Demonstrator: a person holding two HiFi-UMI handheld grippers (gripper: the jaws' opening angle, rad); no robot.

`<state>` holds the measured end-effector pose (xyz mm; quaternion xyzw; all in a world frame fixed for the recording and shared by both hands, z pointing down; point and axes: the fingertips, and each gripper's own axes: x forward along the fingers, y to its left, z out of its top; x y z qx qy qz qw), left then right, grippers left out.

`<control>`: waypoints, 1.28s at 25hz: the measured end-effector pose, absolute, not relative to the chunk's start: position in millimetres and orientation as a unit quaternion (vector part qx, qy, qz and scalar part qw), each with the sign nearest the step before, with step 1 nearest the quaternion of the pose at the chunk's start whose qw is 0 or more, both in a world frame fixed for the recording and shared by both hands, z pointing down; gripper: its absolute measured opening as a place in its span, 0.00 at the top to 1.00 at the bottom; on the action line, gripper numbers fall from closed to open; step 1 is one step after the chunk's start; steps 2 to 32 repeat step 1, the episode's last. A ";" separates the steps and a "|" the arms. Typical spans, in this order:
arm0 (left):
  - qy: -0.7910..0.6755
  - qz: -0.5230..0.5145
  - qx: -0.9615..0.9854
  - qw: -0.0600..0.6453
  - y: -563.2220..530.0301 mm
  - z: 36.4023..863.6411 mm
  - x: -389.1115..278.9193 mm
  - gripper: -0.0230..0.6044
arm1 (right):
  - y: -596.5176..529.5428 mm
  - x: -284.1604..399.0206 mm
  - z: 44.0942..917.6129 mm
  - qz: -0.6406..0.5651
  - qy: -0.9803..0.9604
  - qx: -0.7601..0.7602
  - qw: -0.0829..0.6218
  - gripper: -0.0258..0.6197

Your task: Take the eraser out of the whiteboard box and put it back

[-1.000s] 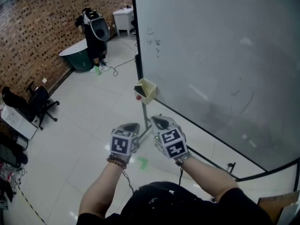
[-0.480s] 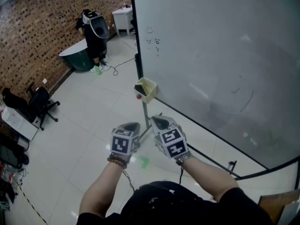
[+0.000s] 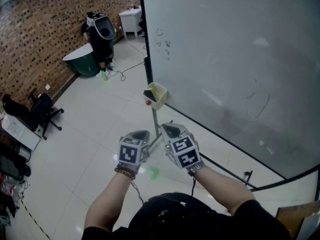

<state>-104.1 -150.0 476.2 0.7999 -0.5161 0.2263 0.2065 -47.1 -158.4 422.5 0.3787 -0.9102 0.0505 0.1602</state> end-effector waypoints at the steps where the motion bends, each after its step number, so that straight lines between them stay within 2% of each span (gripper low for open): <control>1: -0.516 0.226 0.800 0.207 -149.0 476.2 -104.5 0.96 | -157.5 -47.5 422.3 0.050 -0.910 0.379 0.160 0.92; 32: -0.516 0.226 0.800 0.207 -149.0 476.2 -104.5 0.96 | -157.5 -47.5 422.3 0.050 -0.910 0.379 0.160 0.92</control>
